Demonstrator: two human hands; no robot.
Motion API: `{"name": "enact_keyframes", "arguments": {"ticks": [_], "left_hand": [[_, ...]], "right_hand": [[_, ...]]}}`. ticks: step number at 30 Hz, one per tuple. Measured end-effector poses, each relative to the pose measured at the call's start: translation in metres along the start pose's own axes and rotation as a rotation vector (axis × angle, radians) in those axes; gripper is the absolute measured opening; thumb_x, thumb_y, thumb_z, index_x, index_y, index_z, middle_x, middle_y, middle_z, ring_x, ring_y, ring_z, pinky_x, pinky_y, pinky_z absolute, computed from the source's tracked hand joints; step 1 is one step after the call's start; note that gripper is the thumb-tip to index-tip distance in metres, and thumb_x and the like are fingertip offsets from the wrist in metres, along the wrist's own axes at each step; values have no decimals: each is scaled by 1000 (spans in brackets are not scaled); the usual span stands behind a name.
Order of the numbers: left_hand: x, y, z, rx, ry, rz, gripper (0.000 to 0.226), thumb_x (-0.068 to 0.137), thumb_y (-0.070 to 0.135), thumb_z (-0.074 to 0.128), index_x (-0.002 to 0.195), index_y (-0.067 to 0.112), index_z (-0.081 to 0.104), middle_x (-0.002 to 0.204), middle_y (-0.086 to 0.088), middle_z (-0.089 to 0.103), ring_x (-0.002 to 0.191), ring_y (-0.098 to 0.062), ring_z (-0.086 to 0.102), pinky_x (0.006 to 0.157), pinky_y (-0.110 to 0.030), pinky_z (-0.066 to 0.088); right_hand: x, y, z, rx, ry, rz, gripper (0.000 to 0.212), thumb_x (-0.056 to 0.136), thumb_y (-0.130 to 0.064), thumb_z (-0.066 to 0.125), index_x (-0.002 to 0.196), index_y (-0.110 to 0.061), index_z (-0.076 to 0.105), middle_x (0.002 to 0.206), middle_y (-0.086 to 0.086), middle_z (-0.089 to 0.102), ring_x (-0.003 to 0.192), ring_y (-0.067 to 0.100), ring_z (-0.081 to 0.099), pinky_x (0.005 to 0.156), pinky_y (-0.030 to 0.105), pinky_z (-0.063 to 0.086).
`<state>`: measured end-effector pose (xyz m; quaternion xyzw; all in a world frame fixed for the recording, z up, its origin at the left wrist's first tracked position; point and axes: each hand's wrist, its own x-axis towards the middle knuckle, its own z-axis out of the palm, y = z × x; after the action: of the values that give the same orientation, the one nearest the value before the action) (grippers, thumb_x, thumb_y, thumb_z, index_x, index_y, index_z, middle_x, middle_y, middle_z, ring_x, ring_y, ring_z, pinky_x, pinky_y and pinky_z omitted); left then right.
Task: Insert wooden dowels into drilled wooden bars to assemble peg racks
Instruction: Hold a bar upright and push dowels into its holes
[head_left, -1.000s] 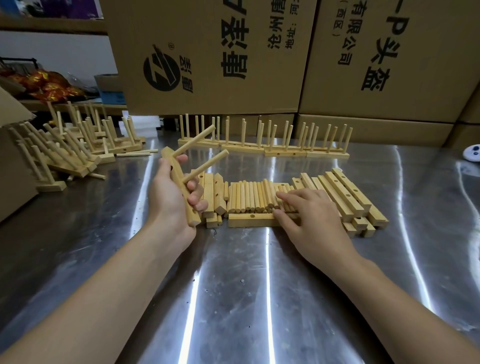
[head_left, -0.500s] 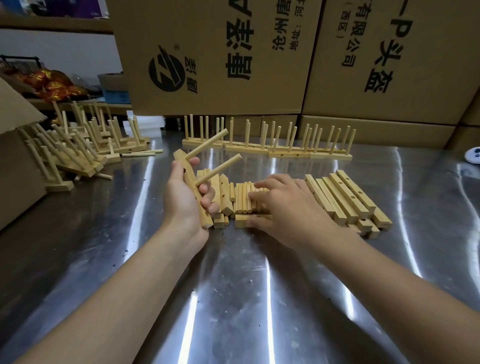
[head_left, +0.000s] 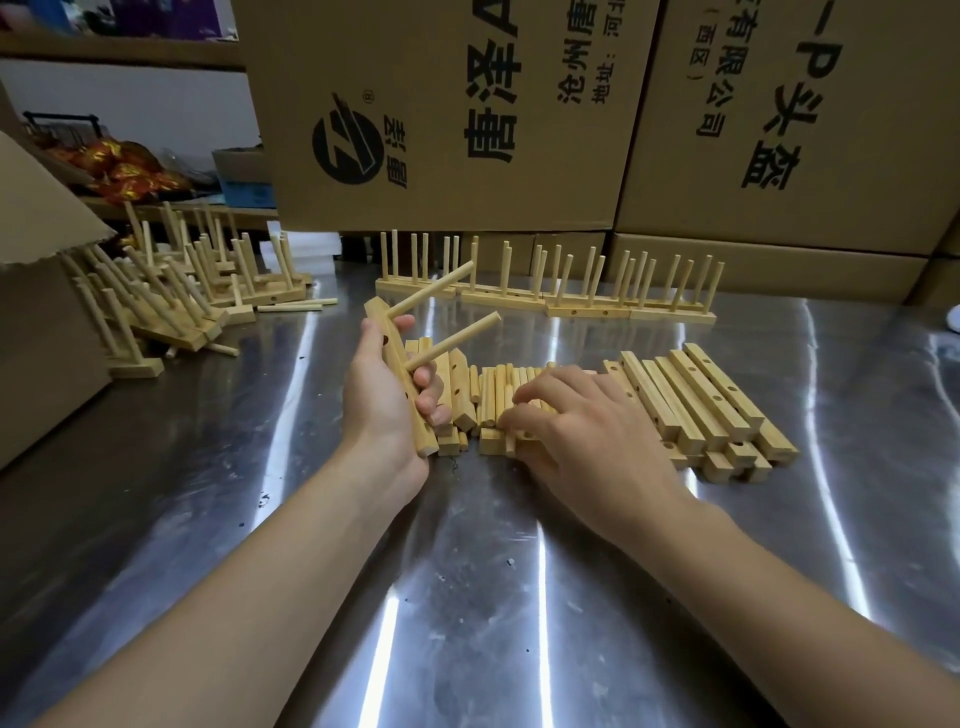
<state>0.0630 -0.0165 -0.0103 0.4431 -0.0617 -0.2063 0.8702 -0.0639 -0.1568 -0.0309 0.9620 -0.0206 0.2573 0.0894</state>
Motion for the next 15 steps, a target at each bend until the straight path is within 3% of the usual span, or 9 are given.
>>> {"name": "enact_keyframes", "arguments": {"ticks": [3,4,6,8,9,12,15], "left_hand": [[0,1,1,1,0,2,44,111,55,39,112,21,67,60,3,45,46,-10,36,40,-22,31],[0,2,1,0,-1,3,44,111,55,39,113,21,67,60,3,45,46,-10,36,40,-22,31],[1,2,0,-7,-4,4,44,111,55,39,114,21,67,59,3,45,45,-10,36,40,-22,31],[1,2,-1,-20,-16,4,44,111,54,40,114,19,66,59,3,45,45,-9,37,39,-22,32],[1,1,-1,-30,-24,-5,44,111,54,40,113,18,66,60,3,45,45,-9,37,39,-22,32],[2,-3,-1,-101,-74,-75,43,111,51,41,112,16,65,62,2,44,46,-9,36,39,-22,31],[0,-4,1,-217,-170,-163,38,110,47,44,106,16,65,64,2,43,45,-8,35,37,-20,32]], "right_hand": [[-4,-4,-3,74,193,-16,17,99,-27,73,114,-23,79,121,-5,72,119,18,61,96,34,46],[-6,-6,-6,216,314,44,14,98,-27,75,111,-22,79,115,-7,74,113,15,64,94,31,47],[-8,-6,-16,740,498,285,10,97,-27,76,106,-24,78,105,-10,77,103,8,69,87,23,52],[-9,-5,-29,1311,493,529,7,95,-26,76,101,-24,79,98,-2,78,97,13,74,76,23,58],[-10,-2,-32,1465,464,610,7,93,-24,78,99,-23,80,96,2,79,97,15,75,72,22,58],[-13,4,-34,1655,390,711,18,80,-28,79,97,-21,80,99,9,79,99,21,77,69,22,57],[-13,5,-35,1682,363,720,27,78,-27,80,103,-18,79,104,11,80,102,22,78,69,22,58]]}}
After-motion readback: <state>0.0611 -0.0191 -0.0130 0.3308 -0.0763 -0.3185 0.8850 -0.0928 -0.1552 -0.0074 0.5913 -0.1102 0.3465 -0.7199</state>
